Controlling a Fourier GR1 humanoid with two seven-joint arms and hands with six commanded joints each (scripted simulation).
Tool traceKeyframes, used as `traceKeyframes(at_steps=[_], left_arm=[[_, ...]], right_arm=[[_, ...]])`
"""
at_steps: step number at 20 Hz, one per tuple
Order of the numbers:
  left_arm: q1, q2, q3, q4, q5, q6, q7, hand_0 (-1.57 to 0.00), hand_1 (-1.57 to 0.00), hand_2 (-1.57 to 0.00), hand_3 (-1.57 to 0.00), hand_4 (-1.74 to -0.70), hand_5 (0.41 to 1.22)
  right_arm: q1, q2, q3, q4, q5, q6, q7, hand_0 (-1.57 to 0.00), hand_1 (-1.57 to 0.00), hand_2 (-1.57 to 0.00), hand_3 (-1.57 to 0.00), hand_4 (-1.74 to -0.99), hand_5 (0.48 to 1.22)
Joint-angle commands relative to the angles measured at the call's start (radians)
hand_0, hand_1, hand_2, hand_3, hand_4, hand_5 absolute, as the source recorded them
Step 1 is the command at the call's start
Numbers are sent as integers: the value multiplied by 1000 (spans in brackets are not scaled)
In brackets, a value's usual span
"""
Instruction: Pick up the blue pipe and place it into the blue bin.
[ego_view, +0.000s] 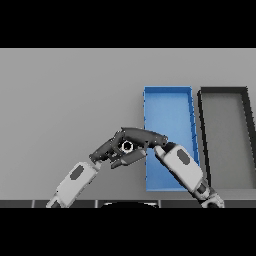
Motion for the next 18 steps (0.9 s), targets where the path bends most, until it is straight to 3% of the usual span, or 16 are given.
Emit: traceKeyframes(at_steps=[1, 3, 4, 6, 9, 14, 18], left_arm=[[3, 3, 7, -7, 2, 0, 7, -1486, -1478, -1390, -1465, -1719, 1221], [9, 1, 14, -14, 8, -1, 15, -1516, -1512, -1388, -1503, -1727, 1221], [1, 5, 16, -7, -9, 4, -13, -1435, -1354, -1221, -1333, -1648, 1221], [-20, 35, -2, 8, -76, -20, -56, -925, -866, -781, -853, -1415, 1221], [-22, 64, -13, 12, -150, -75, -79, -473, -443, -399, -436, -1143, 1187], [-30, 56, -4, 27, -190, -64, -58, -154, -145, -130, -142, -942, 785], [-18, 56, -4, 20, -186, -60, -53, -63, -59, -53, -58, -887, 638]], right_arm=[[-5, -5, 7, 4, 1, -8, 4, -1498, -1496, -1500, -1468, -1465, 1118], [0, -13, 7, 2, -29, -27, -1, -1524, -1523, -1525, -1505, -1475, 1155], [4, -11, 14, -8, -52, -47, 6, -1533, -1533, -1534, -1518, -1480, 1168], [10, -21, 25, -12, -78, -70, 12, -1547, -1546, -1548, -1537, -1487, 1187], [11, -37, 34, -18, -72, -69, 29, -1559, -1558, -1559, -1554, -1491, 1204], [4, -30, 33, -14, -80, -67, 27, -1567, -1567, -1567, -1565, -1496, 1215], [-6, -31, 37, -20, -63, -74, 29, -1569, -1569, -1569, -1569, -1493, 1219]])
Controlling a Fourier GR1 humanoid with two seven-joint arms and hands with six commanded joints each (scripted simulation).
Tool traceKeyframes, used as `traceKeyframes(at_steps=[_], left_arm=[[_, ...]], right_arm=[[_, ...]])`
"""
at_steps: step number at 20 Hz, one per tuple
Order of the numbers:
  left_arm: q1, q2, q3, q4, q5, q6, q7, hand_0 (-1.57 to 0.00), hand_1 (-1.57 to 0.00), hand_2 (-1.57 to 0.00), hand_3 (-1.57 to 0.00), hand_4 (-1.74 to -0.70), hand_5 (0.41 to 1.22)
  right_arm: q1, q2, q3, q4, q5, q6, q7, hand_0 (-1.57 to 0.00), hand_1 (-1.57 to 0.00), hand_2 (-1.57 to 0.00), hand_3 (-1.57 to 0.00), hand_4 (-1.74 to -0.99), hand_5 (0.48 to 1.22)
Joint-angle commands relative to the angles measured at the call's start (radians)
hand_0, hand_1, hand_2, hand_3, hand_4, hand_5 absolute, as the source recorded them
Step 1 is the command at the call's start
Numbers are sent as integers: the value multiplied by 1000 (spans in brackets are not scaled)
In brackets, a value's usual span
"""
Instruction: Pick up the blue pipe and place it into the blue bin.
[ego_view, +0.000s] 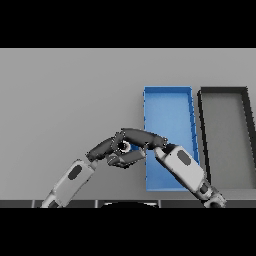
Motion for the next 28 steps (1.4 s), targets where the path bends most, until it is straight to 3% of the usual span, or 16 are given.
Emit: traceKeyframes(at_steps=[1, 4, 7, 8, 11, 14, 17, 21, 23, 26, 28], left_arm=[[-2, 0, 10, 3, 16, -5, 18, -50, -47, -42, -46, -887, 617], [1, -4, 17, 9, 33, -8, 37, -25, -23, -21, -23, -894, 576], [-8, -18, 15, 20, 22, 5, 67, -12, -12, -10, -11, -896, 555], [-3, -16, 19, 19, 25, 7, 76, -10, -9, -8, -9, -901, 548], [-3, -21, 16, 19, 40, -6, 94, -4, -4, -4, -4, -914, 524], [11, -13, 12, 14, 41, -12, 96, -2, -2, -1, -2, -917, 504], [19, -10, 8, 2, 36, -8, 106, 0, 0, 0, 0, -917, 503], [23, 9, 12, -19, 39, -14, 75, 0, 0, 1, 0, -907, 499], [20, 0, 11, -16, 52, -22, 95, 1, 1, 1, 1, -906, 492], [33, 1, 13, -23, 52, -17, 90, 1, 1, 1, 1, -911, 490], [37, 7, 15, -25, 53, -19, 83, 1, 1, 1, 1, -910, 487]], right_arm=[[-3, 7, 0, 2, -11, -4, 6, -1570, -1570, -1570, -1569, -1491, 1219], [9, 9, 1, 6, -15, -6, 0, -1570, -1570, -1570, -1570, -1489, 1220], [-11, 2, -26, 11, -77, -25, 36, -1571, -1571, -1571, -1571, -1490, 1221], [-27, -2, -42, -3, -143, -44, 74, -1571, -1571, -1571, -1571, -1491, 1221], [-73, -37, -69, -37, -283, -88, 165, -1571, -1571, -1571, -1571, -1613, 1221], [-160, -70, -133, -47, -445, -185, 237, -1571, -1571, -1571, -1571, -1675, 1194], [-309, -124, -229, -14, -596, -268, 233, -1571, -1571, -1571, -1571, -1707, 1141], [-463, -193, -305, 96, -579, -332, 172, -1571, -1571, -1571, -1571, -1727, 1113], [-511, -232, -332, 188, -528, -364, 148, -1571, -1571, -1571, -1571, -1732, 1117], [-515, -278, -354, 347, -467, -375, 142, -1571, -1571, -1571, -1571, -1736, 1135], [-472, -302, -359, 403, -446, -393, 154, -1571, -1571, -1571, -1571, -1738, 1129]])
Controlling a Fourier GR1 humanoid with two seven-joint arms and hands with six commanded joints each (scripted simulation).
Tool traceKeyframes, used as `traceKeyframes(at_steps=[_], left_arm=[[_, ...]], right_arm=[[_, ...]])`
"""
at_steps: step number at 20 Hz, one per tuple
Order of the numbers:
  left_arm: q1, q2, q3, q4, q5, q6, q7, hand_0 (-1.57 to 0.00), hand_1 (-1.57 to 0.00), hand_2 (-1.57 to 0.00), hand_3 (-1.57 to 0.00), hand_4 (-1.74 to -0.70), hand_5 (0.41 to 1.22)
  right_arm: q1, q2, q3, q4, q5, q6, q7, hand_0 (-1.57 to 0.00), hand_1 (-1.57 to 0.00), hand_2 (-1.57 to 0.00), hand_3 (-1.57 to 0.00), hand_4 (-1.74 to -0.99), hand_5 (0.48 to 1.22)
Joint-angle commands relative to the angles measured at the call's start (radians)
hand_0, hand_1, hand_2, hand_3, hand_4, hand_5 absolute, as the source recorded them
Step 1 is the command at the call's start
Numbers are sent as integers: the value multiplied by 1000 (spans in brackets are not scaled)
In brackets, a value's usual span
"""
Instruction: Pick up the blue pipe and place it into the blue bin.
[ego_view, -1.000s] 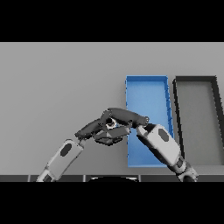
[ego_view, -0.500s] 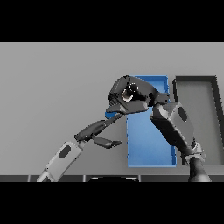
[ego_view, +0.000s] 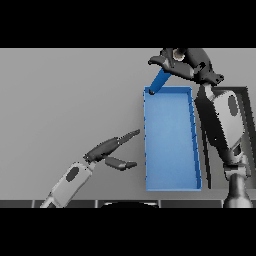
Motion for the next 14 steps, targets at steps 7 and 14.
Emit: traceKeyframes(at_steps=[7, 14], left_arm=[[-10, -12, 5, 16, 4, 4, 31, 1, 1, 1, 1, -890, 474], [-19, -10, 14, 16, 10, 6, 21, 1, 1, 1, 1, -882, 464]], right_arm=[[219, -14, 57, 40, 57, -86, 60, -1571, -1571, -1571, -1571, -1740, 1120], [431, -48, 138, -1, 47, -150, 216, -1571, -1571, -1571, -1571, -1655, 1124]])
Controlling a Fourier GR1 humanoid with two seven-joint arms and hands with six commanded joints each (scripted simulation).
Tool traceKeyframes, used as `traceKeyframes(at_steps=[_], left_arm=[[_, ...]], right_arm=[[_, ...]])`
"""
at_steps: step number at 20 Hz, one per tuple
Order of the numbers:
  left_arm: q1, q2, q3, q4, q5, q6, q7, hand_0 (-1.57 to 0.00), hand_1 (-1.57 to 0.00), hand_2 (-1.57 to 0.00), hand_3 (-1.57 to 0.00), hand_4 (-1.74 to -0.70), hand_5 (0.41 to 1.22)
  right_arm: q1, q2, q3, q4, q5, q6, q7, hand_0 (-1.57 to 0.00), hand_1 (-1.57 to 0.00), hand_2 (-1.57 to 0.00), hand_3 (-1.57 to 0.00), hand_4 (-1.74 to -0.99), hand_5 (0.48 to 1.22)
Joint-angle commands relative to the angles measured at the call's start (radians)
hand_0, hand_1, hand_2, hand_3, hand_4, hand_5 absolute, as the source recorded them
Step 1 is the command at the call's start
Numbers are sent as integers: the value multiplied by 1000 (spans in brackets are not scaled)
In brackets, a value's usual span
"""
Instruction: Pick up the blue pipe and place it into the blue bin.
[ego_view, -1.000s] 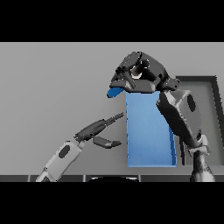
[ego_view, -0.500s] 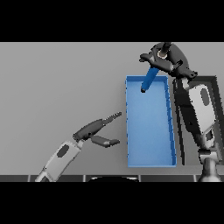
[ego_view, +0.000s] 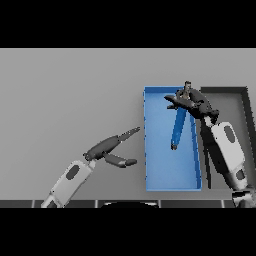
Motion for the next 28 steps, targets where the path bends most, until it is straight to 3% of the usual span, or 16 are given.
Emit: traceKeyframes(at_steps=[1, 2, 3, 4, 5, 7, 9, 11, 15, 18, 20, 23, 28], left_arm=[[0, -5, -5, 3, -8, 5, -3, 1, 1, 1, 1, -882, 462], [-4, -8, -4, 2, -3, 2, 5, 1, 1, 1, 1, -884, 460], [2, 3, 1, -4, 4, -3, 6, 1, 1, 1, 1, -885, 457], [11, 12, 1, -9, 7, -7, 1, 1, 1, 1, 1, -886, 455], [16, 11, -5, -10, 4, -9, 2, 1, 1, 1, 1, -886, 453], [16, 2, -12, -17, -9, 3, 3, 1, 1, 1, 1, -885, 453], [9, -1, -7, -12, -3, 3, 21, 1, 1, 1, 1, -888, 453], [11, -2, -8, -9, 0, -1, 17, 1, 1, 1, 1, -891, 452], [-3, -8, -5, 2, -5, 2, 16, 1, 1, 1, 1, -897, 450], [10, -4, -8, 1, -2, -4, 10, 1, 1, 1, 1, -905, 455], [12, -5, -5, -17, 14, -7, 12, 1, 1, 1, 1, -912, 458], [13, -13, -13, 5, -7, 3, 10, 1, 1, 1, 1, -915, 462], [18, -20, -14, 6, -6, 8, 15, 1, 1, 1, 1, -920, 467]], right_arm=[[14, 3, 20, 14, 17, 9, -3, -1571, -1571, -1571, -1571, -1622, 1121], [23, 9, 47, 43, 34, 16, -2, -1571, -1571, -1571, -1571, -1591, 1114], [44, -5, 88, 43, 21, -1, 0, -1571, -1571, -1571, -1330, -1599, 1110], [29, -38, 158, 65, -36, -45, 0, -1563, -1459, -1393, -1122, -1547, 1133], [17, -69, 223, 80, -95, -76, 0, -1306, -1167, -1114, -897, -1503, 1150], [-50, -122, 360, 145, -212, -112, 0, -836, -746, -712, -574, -1392, 1176], [-77, -161, 438, 151, -257, -80, 0, -534, -477, -456, -367, -1285, 1141], [-109, -172, 502, 164, -227, -52, 1, -342, -305, -291, -234, -1208, 1028], [-140, -172, 583, 178, -110, -13, -21, -139, -124, -119, -95, -1131, 857], [-139, -165, 591, 216, -75, -15, -67, -71, -63, -60, -48, -1125, 764], [-143, -170, 596, 230, -58, -21, -62, -45, -40, -38, -31, -1124, 717], [-134, -162, 583, 215, -78, -29, -87, -23, -20, -19, -15, -1119, 695], [-140, -163, 590, 230, -69, -5, -85, -9, -8, -7, -6, -1129, 673]])
